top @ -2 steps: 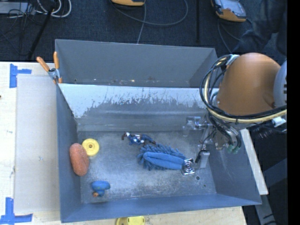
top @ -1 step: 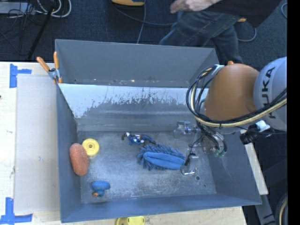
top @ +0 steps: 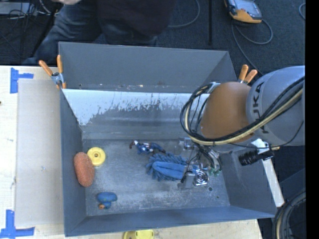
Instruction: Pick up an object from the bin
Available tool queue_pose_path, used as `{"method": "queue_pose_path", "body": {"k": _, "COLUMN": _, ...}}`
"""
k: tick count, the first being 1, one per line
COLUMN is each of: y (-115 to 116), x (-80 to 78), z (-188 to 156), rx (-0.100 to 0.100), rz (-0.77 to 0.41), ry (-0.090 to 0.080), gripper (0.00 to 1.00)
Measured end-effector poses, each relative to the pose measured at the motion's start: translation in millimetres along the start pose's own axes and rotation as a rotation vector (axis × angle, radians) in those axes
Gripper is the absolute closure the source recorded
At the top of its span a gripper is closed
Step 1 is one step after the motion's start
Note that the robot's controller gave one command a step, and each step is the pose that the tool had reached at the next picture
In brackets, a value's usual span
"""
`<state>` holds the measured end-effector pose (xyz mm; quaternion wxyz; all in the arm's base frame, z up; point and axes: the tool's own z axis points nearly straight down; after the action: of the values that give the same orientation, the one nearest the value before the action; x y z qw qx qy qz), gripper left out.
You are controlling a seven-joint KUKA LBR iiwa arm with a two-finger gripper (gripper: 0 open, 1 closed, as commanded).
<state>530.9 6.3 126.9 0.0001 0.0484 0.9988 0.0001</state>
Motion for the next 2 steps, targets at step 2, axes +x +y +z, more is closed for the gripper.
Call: {"method": "queue_pose_path", "body": {"k": 2, "y": -13.4, "x": 12.9, "z": 6.3, "rx": 0.0, "rz": 0.002, "ry": 0.002, "gripper": 1.0}}
